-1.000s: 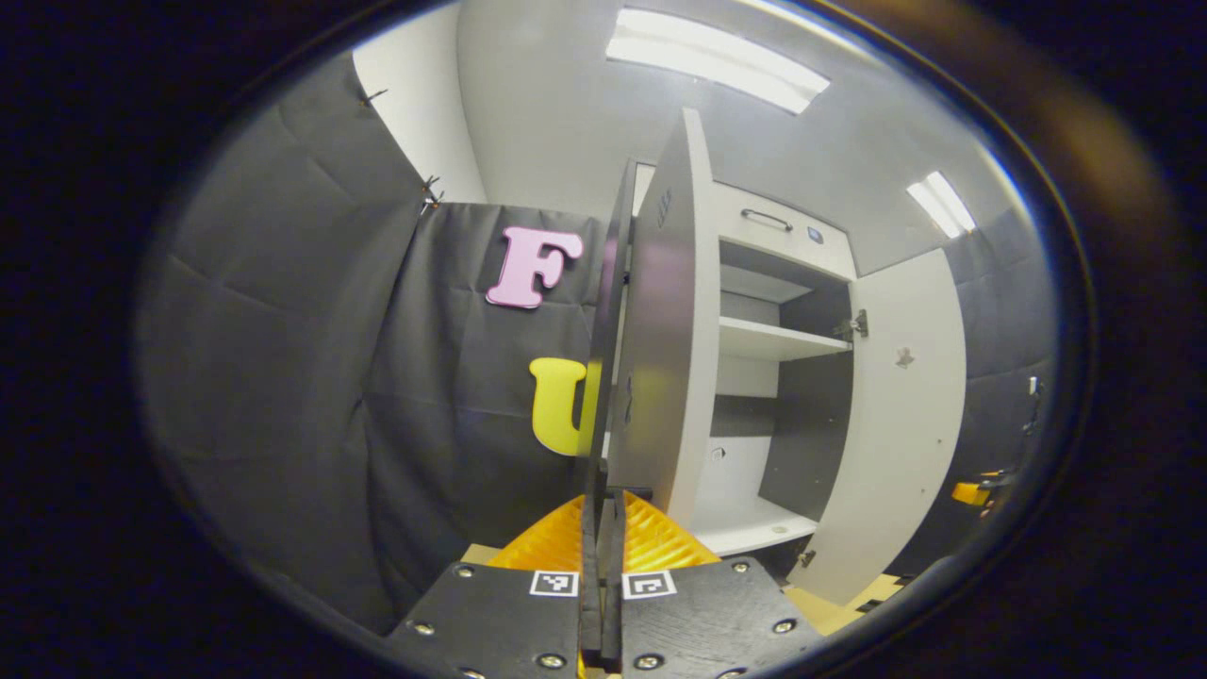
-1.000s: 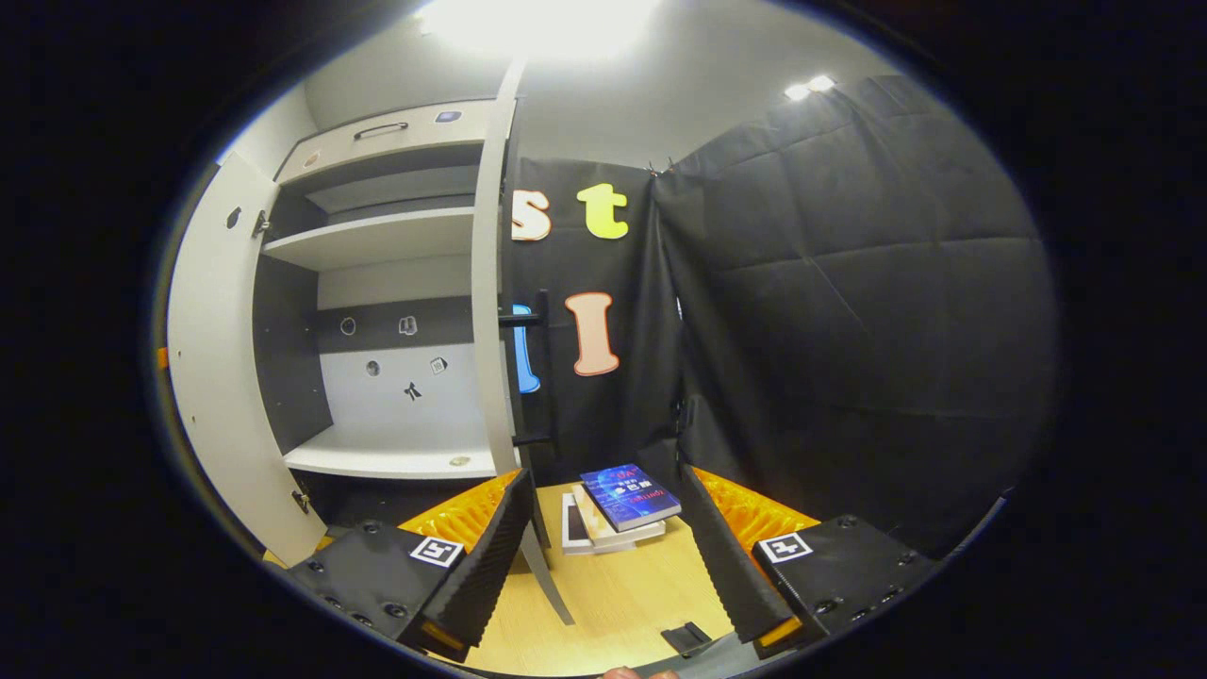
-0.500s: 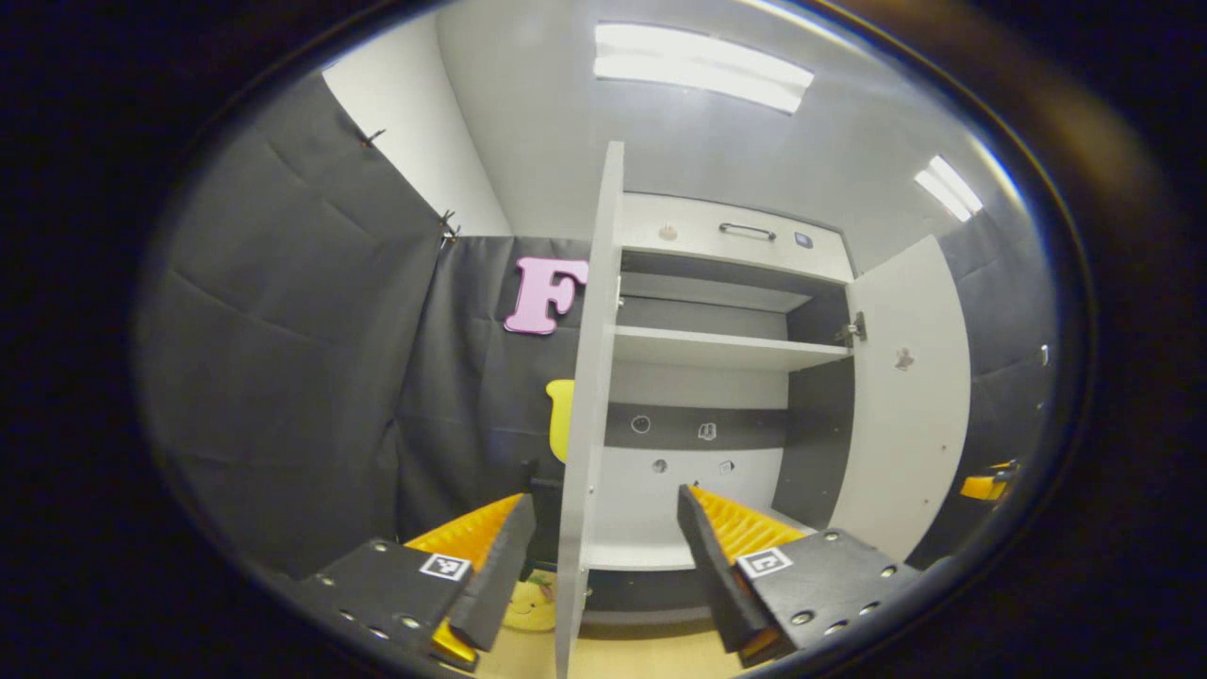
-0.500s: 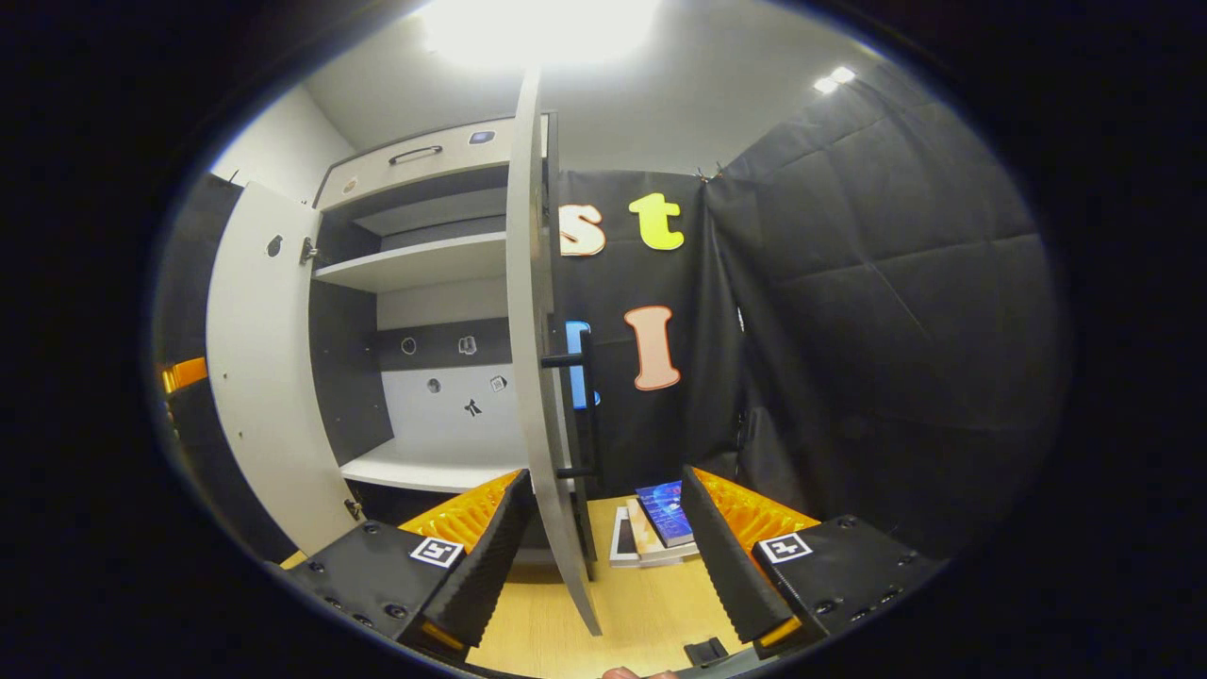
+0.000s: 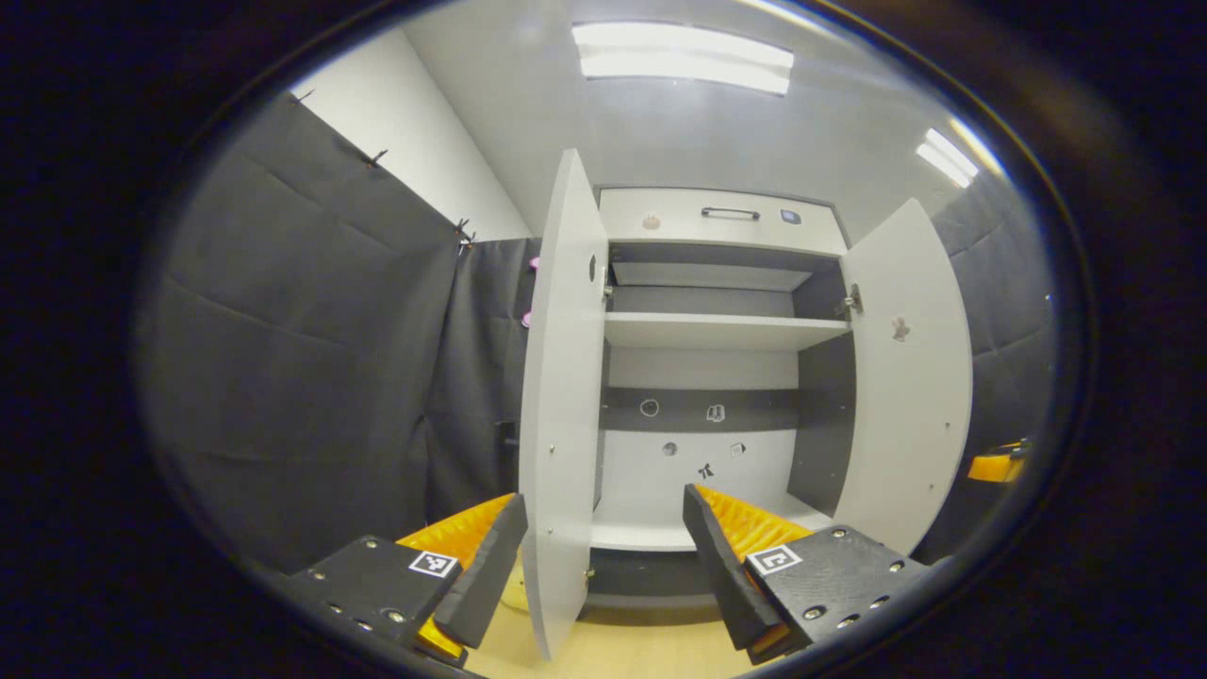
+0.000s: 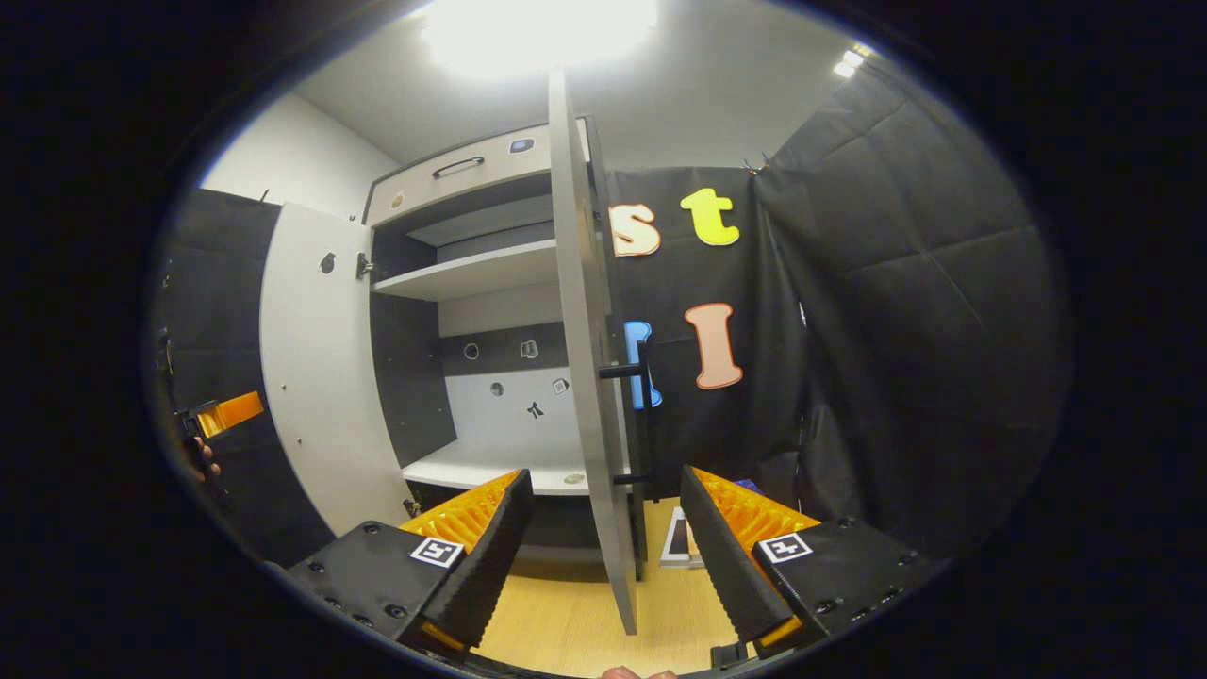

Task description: Open the right door of the double-door shoe cabinet with the right hand, and open the left door with the left hand.

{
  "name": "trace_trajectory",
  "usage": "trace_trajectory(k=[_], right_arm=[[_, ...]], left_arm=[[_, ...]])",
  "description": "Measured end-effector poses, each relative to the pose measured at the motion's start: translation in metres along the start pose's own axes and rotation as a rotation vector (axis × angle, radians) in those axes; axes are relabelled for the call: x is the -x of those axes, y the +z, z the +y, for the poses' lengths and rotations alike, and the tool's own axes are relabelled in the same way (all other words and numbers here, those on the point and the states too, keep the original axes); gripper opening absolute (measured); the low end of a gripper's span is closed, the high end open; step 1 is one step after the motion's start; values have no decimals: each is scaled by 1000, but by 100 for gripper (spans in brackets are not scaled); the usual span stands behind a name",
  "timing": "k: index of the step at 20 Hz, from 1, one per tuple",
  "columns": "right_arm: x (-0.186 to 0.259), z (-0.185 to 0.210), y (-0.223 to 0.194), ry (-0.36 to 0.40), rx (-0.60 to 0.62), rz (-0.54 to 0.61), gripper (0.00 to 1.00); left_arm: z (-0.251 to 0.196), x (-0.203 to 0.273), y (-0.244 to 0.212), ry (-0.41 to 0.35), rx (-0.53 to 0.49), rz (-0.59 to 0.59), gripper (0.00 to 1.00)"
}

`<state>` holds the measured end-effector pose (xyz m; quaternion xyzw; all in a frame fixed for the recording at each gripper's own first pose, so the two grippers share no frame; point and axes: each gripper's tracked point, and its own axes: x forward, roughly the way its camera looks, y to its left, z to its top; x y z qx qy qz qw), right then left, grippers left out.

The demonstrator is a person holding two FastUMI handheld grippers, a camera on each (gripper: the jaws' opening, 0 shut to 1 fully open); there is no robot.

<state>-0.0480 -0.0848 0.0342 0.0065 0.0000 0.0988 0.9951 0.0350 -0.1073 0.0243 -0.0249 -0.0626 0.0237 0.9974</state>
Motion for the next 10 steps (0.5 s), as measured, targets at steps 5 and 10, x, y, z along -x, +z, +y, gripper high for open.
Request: trace_trajectory(k=[5, 10], right_arm=[[11, 6, -23, 49, 39, 26, 98], [10, 25, -34, 56, -26, 52, 92]], left_arm=[[-12, 32, -43, 76, -68, 131, 94], [-11, 45, -50, 69, -103, 145, 94]])
